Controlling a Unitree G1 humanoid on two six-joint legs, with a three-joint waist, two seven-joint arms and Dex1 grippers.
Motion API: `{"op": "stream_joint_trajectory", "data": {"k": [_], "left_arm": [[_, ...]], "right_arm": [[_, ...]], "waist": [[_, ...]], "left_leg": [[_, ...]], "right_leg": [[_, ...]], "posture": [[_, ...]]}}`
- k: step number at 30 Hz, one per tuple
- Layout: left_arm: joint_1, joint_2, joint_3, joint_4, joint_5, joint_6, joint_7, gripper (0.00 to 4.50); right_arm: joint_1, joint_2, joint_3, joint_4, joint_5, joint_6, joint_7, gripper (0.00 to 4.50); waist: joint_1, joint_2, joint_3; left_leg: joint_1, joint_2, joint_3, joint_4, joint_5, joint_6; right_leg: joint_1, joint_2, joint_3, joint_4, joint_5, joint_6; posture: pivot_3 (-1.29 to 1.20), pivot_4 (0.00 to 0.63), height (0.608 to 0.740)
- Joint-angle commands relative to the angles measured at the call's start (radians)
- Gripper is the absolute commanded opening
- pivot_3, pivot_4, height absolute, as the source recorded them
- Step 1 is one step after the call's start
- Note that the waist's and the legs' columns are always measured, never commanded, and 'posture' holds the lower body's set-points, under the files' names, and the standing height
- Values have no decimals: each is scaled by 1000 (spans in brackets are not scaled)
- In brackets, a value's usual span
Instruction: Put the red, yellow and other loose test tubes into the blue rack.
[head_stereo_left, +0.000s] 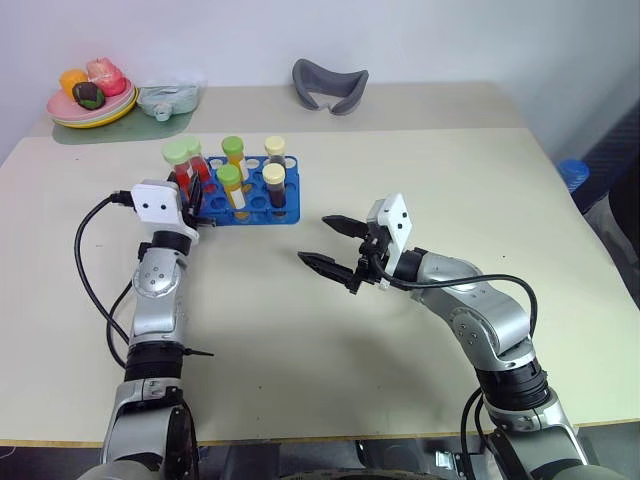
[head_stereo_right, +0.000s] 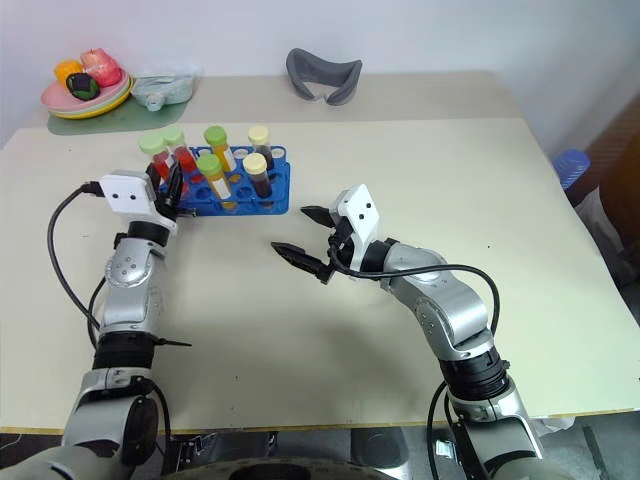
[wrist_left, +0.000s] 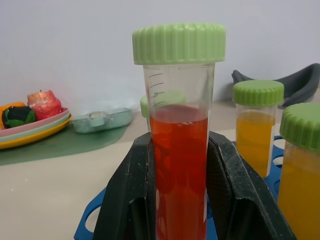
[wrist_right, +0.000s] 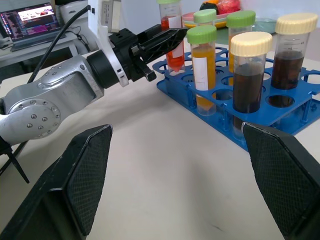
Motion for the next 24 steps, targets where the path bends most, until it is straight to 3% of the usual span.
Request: {"op": "stream_joint_trajectory", "data": {"k": [1,14,21,22,24], "left_arm": [[12,8,8,2,1,12,7,750],[-15,-5,5,46,-8,1,3,750],[-25,-19,17,69,-32,3,7,4267],[-26,-20,17,72,-33,1,8,4476],[-28,-25,19,70,-41,-5,10,4476]], "right_arm": [[-2,3,-4,-45,9,-12,6,4243],[0,7,-2,-45,9,-15,7,4243],[5,6,-1,-52,10,-12,7,4243],[7,6,0,-54,10,-12,7,4243],[8,5,-2,-58,11,-9,6,4243]], "waist": [[0,0,0],[1,0,0],[2,0,0],[2,0,0],[1,0,0]], "left_leg": [[0,0,0,0,0,0],[0,0,0,0,0,0],[0,0,0,0,0,0],[0,0,0,0,0,0],[0,0,0,0,0,0]], "right_leg": [[0,0,0,0,0,0],[1,0,0,0,0,0],[1,0,0,-1,0,0],[1,0,0,-1,0,0],[1,0,0,-1,0,0]], "posture": [[0,150,740],[0,150,740],[0,150,740],[0,150,740],[0,150,740]]}}
